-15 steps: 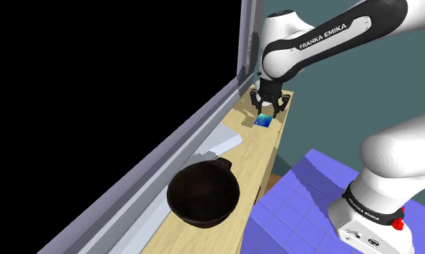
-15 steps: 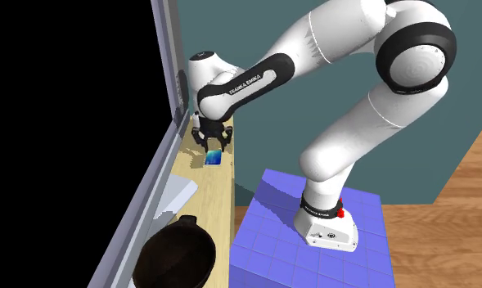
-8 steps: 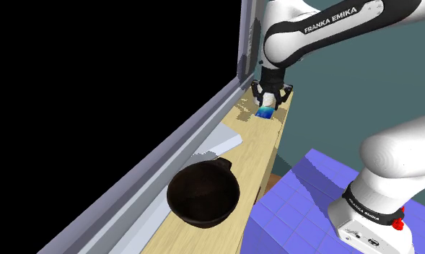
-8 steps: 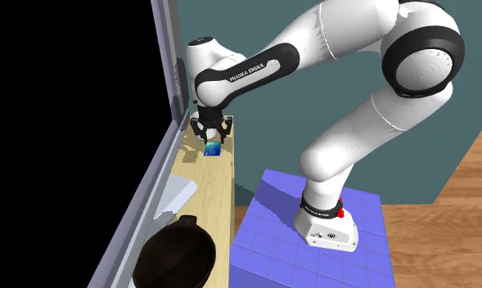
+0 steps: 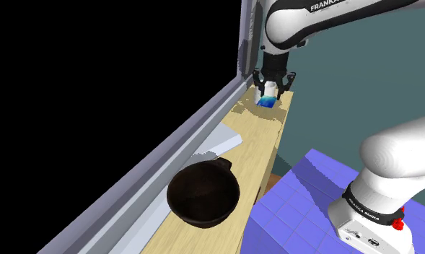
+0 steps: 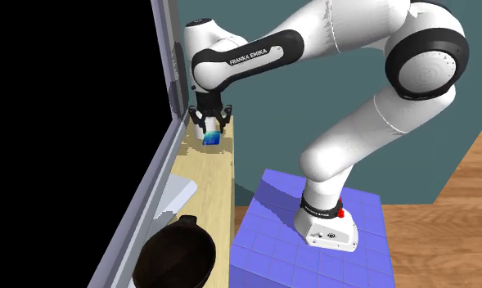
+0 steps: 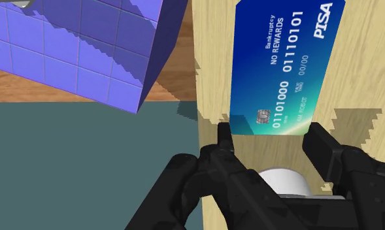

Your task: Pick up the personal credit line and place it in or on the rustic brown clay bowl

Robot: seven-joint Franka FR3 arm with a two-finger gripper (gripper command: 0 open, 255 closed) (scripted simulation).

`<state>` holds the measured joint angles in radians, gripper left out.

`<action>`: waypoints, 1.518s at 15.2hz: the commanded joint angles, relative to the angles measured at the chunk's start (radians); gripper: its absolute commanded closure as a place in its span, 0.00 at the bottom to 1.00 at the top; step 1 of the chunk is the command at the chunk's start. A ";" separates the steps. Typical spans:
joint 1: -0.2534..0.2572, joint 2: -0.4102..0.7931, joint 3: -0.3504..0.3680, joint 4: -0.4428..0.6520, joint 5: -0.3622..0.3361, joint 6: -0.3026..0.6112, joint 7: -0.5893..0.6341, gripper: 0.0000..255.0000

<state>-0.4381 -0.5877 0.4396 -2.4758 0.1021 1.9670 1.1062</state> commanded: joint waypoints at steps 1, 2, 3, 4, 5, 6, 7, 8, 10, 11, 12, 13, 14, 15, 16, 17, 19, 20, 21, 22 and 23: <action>0.002 -0.012 -0.006 0.021 0.000 -0.033 -0.003 1.00; 0.001 -0.014 -0.009 0.033 -0.001 -0.047 -0.004 1.00; 0.001 -0.016 -0.011 0.045 -0.002 -0.060 -0.006 1.00; 0.000 -0.017 -0.014 0.057 -0.003 -0.074 -0.007 1.00; 0.000 -0.018 -0.015 0.062 -0.004 -0.080 -0.008 1.00; 0.013 -0.030 0.001 0.059 0.009 -0.090 0.013 1.00; 0.025 -0.042 0.017 0.058 0.021 -0.100 0.033 1.00; 0.038 -0.052 0.033 0.058 0.033 -0.110 0.055 1.00; 0.062 -0.069 0.067 0.062 0.057 -0.129 0.098 1.00; 0.073 -0.075 0.084 0.066 0.069 -0.138 0.120 1.00; 0.084 -0.081 0.102 0.070 0.081 -0.148 0.143 1.00; 0.094 -0.085 0.120 0.076 0.093 -0.156 0.165 1.00; 0.104 -0.088 0.138 0.083 0.104 -0.165 0.188 1.00; 0.113 -0.090 0.157 0.092 0.115 -0.173 0.212 1.00; 0.121 -0.091 0.176 0.101 0.126 -0.181 0.235 1.00; 0.129 -0.090 0.196 0.111 0.136 -0.189 0.259 1.00; 0.142 -0.086 0.236 0.135 0.156 -0.203 0.307 1.00; 0.148 -0.082 0.257 0.149 0.165 -0.210 0.332 1.00; 0.152 -0.077 0.278 0.164 0.173 -0.216 0.357 1.00; 0.155 -0.071 0.300 0.179 0.181 -0.222 0.382 1.00; 0.158 -0.064 0.322 0.196 0.188 -0.228 0.407 1.00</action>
<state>-0.2856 -0.6537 0.7420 -2.2897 0.2815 1.7435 1.4888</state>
